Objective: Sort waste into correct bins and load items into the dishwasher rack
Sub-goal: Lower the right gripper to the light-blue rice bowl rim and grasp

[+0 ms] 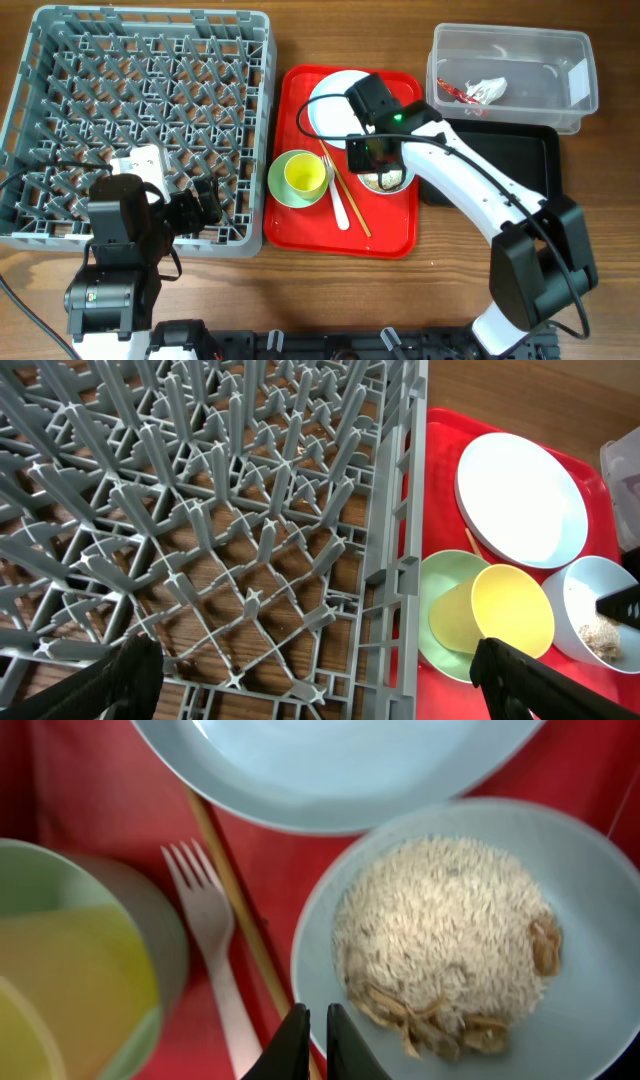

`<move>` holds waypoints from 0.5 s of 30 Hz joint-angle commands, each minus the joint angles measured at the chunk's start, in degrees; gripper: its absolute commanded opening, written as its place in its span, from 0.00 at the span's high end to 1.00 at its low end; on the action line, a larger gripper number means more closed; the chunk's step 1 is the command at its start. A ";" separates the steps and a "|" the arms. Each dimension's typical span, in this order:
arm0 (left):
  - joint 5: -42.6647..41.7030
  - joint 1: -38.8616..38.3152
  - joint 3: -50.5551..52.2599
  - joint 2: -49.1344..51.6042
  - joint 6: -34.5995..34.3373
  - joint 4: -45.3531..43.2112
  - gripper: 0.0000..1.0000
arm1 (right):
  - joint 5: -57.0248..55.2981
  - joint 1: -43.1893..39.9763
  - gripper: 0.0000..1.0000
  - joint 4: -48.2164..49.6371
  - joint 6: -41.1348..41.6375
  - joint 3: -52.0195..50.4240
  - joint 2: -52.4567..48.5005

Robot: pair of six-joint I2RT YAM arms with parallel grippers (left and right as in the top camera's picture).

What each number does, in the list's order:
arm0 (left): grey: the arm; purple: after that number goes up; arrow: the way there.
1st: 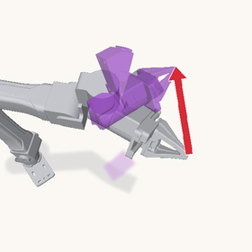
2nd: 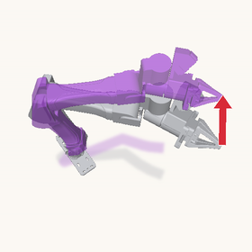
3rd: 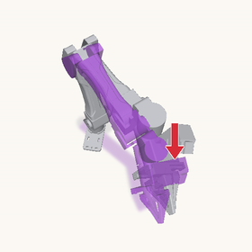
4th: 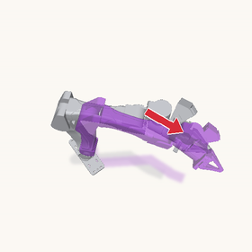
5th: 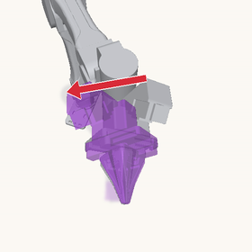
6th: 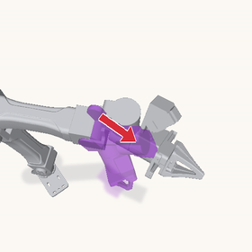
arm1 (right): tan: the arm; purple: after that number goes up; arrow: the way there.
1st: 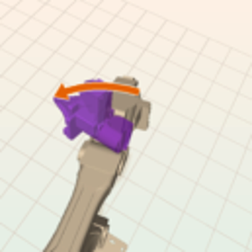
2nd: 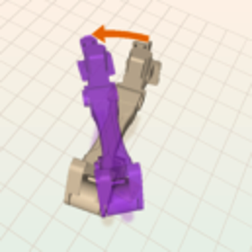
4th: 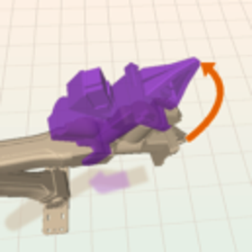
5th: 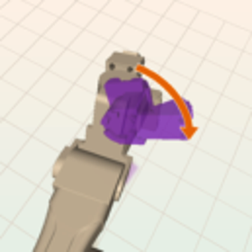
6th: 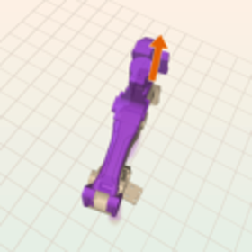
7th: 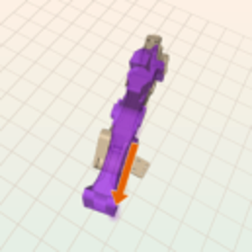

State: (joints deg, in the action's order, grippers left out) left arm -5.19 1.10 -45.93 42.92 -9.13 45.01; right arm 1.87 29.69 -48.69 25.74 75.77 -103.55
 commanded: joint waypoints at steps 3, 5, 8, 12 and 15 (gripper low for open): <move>-0.11 -0.26 -0.96 -0.04 -0.35 -0.13 0.00 | -0.42 0.02 0.66 3.78 1.25 -3.89 -2.34; -0.11 -0.26 -0.96 -0.04 -0.35 -0.13 0.00 | -0.35 0.02 0.57 5.81 1.27 -3.89 -2.34; -0.09 -0.26 -0.96 -0.04 -0.33 -0.11 0.00 | -0.46 0.52 0.53 7.30 1.20 -3.89 -2.71; -0.09 -0.26 -0.96 -0.04 -0.35 -0.11 0.00 | -0.42 2.05 0.52 9.11 1.27 -3.89 -5.81; -0.09 -0.26 -0.96 -0.04 -0.35 -0.09 0.00 | -0.44 2.38 0.59 9.31 1.42 -3.89 -8.94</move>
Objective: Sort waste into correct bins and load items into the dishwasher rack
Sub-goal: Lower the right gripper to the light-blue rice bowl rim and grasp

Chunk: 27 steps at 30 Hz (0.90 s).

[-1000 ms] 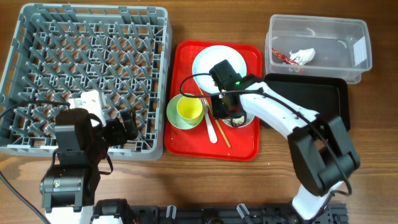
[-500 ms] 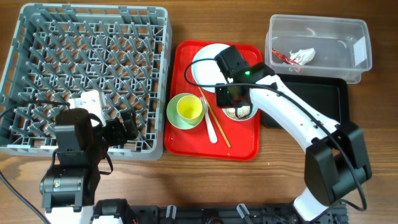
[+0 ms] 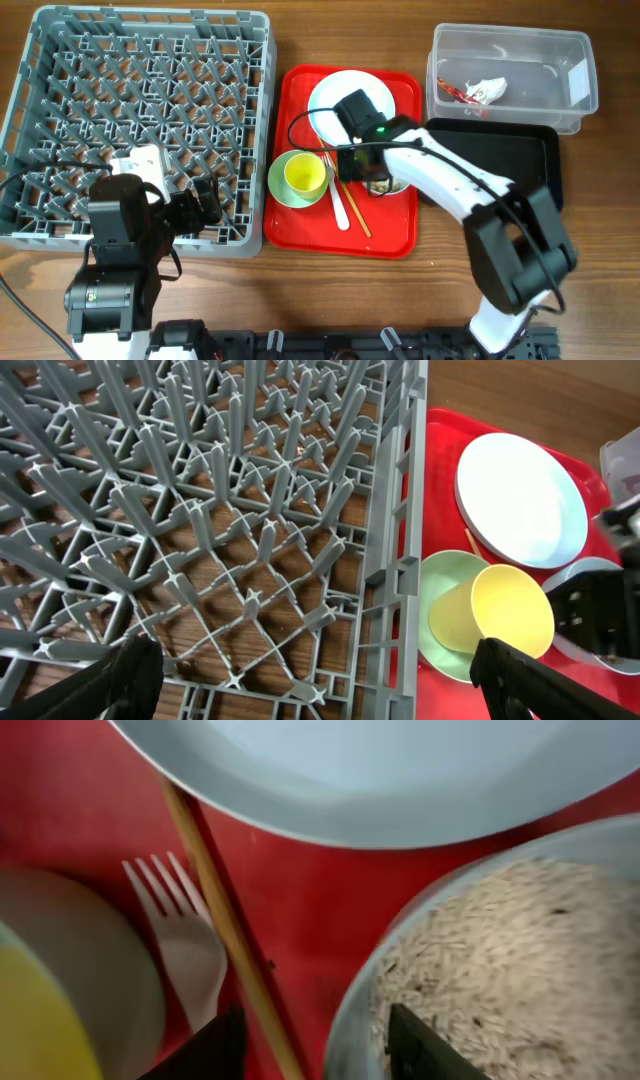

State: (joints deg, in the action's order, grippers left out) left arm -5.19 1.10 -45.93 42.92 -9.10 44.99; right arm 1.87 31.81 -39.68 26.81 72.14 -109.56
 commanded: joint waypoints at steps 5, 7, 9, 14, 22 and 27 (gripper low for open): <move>-0.09 -0.26 -0.96 -0.04 -0.35 -0.09 0.00 | -2.03 0.07 0.96 -3.30 0.39 3.21 -1.07; -0.09 -0.26 -0.96 -0.04 -0.35 -0.09 0.00 | -3.61 -0.31 0.96 -6.25 0.13 5.62 2.23; -0.09 -0.26 -0.96 -0.04 -0.35 -0.09 0.00 | -3.58 -1.01 0.96 -7.10 -0.52 6.03 5.90; -0.09 -0.26 -0.96 -0.04 -0.35 -0.09 0.00 | -2.47 -1.22 0.96 -7.32 -1.25 3.85 6.64; -0.09 -0.26 -0.96 -0.04 -0.35 0.13 0.00 | -0.44 -0.85 0.90 -1.64 -1.33 -4.42 1.81; -0.09 -0.26 -0.96 -0.04 -0.35 0.50 0.00 | -0.33 -0.85 0.57 -0.55 -1.31 -4.55 0.63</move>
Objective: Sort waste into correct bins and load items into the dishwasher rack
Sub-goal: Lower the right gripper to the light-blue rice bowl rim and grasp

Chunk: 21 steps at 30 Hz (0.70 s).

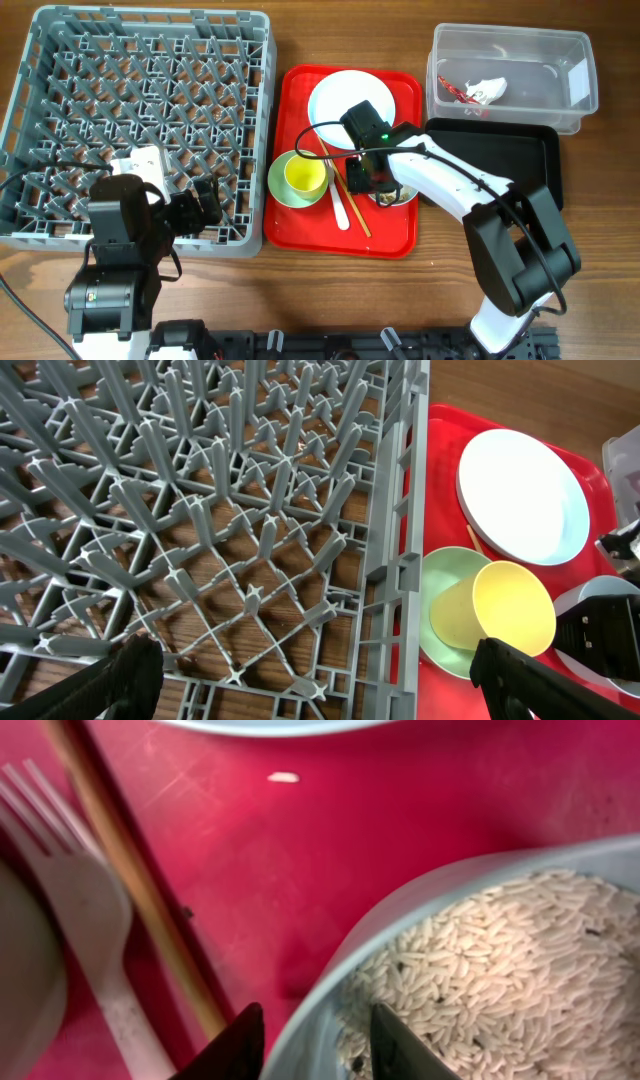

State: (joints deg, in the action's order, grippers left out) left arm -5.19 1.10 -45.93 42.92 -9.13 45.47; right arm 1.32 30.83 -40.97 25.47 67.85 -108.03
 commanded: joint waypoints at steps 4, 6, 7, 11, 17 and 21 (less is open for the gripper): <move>-0.09 -0.26 -0.96 -0.04 -0.33 0.02 0.00 | 0.11 0.13 0.48 3.15 0.15 0.04 -0.85; -0.09 -0.26 -0.96 -0.04 -0.33 0.02 0.00 | -0.02 0.13 0.48 2.80 0.17 1.29 -0.83; -0.09 -0.26 -0.96 -0.04 -0.33 0.02 0.00 | -0.02 0.13 0.49 2.73 0.24 2.38 -0.83; -0.07 -0.26 -0.96 -0.04 -0.33 0.00 0.00 | 0.22 0.13 0.63 1.53 4.15 2.54 -0.83; -0.07 -0.26 -0.96 -0.04 -0.33 0.00 0.00 | 0.20 0.13 0.94 -0.04 6.47 1.84 -0.90; -0.09 -0.26 -0.96 -0.04 -0.33 0.00 0.00 | 0.46 0.13 0.96 -2.34 6.03 2.91 -0.26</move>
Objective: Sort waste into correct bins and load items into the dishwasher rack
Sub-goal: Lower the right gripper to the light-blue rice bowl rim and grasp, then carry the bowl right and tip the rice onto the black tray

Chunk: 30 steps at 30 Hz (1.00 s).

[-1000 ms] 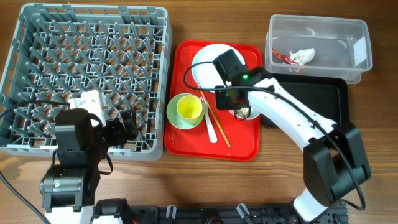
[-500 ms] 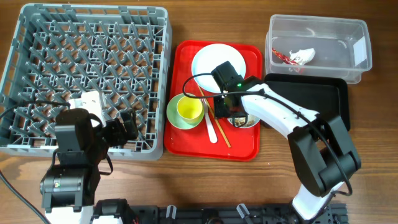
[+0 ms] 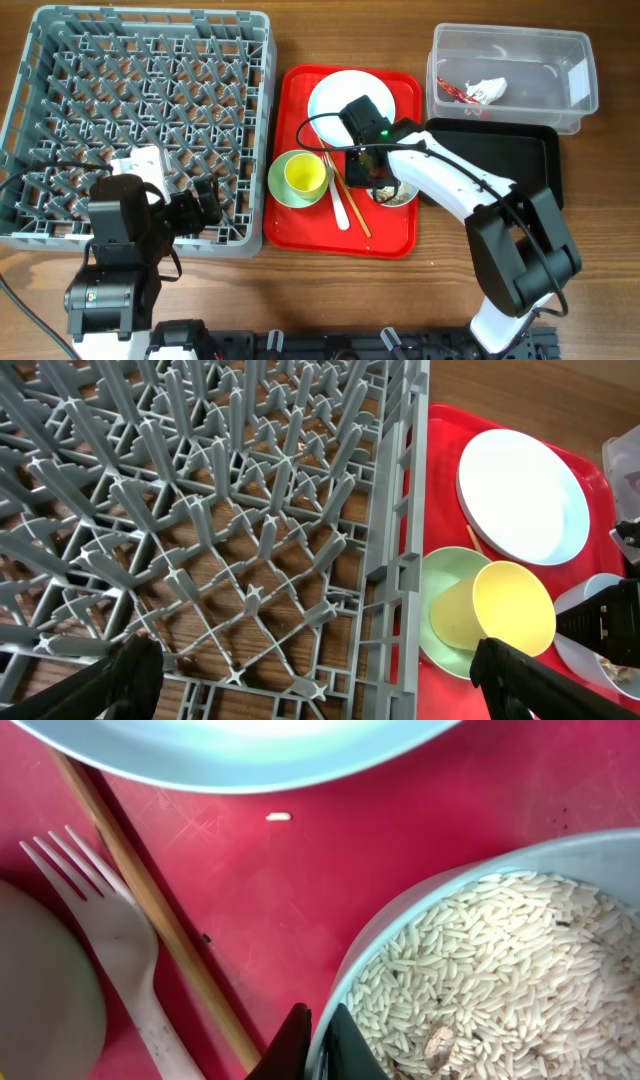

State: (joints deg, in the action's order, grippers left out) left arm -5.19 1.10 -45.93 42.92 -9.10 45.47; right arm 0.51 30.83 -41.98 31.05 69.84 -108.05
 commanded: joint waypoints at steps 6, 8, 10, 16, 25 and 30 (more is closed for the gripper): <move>-0.09 -0.26 -0.96 -0.04 -0.35 0.00 0.00 | 1.29 -2.01 0.96 -7.17 -4.09 8.02 12.81; -0.07 -0.26 -0.96 -0.04 -0.35 -0.02 0.00 | 5.51 -6.62 0.96 -7.21 -5.97 8.00 15.76; -0.07 -0.26 -0.96 -0.04 -0.35 0.00 0.00 | 11.13 -11.67 0.96 -7.61 -7.65 7.78 15.63; -0.09 -0.26 -0.96 -0.04 -0.35 -0.02 0.00 | 37.88 -31.67 0.96 -9.07 -21.55 6.40 13.11; -0.07 -0.26 -0.96 -0.04 -0.35 0.00 0.00 | 59.76 -46.18 0.96 -11.30 -26.88 6.29 -2.78; -0.07 -0.26 -0.96 -0.04 -0.35 0.00 0.00 | 77.96 -53.29 0.96 -12.39 -31.15 4.63 -7.13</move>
State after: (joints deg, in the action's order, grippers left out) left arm -5.19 1.10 -45.93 42.92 -9.13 45.50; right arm 66.54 -20.14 -54.87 2.44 76.20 -113.95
